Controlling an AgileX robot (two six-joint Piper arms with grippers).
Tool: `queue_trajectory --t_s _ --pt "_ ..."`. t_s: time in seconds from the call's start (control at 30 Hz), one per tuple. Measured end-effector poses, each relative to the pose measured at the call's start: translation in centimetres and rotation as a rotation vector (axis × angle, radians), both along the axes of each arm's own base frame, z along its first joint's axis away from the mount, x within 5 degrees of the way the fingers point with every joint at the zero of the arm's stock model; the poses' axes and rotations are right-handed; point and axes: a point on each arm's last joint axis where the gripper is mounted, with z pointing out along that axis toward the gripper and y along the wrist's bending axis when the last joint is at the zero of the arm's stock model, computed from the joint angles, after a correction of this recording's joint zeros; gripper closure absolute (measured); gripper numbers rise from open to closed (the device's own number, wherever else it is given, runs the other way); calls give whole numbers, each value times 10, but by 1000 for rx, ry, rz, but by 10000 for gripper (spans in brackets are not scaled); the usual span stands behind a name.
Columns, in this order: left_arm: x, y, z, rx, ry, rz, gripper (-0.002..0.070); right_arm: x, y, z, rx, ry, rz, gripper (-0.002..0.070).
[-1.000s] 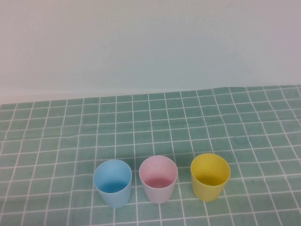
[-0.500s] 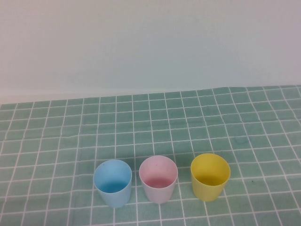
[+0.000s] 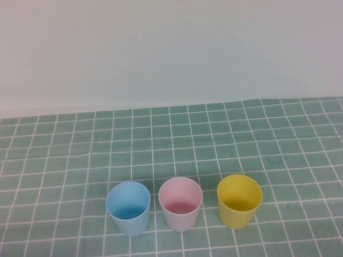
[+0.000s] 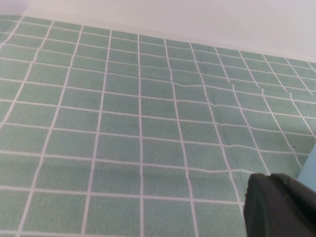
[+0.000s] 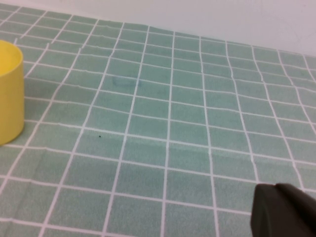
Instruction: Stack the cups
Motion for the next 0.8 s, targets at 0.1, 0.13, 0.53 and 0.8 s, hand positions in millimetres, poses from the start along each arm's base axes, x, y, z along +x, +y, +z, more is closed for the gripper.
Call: queue_trajectory --t_s 0.1,0.13,0.53,0.8 --pt "0 0 0 0 0 0 679 0 0 0 0 0 0 678" --pt "0 0 0 0 0 0 679 0 0 0 0 0 0 678" --pt "0 0 0 0 0 0 679 0 0 0 0 0 0 678" --pt "0 0 0 0 0 0 679 0 0 0 0 0 0 678"
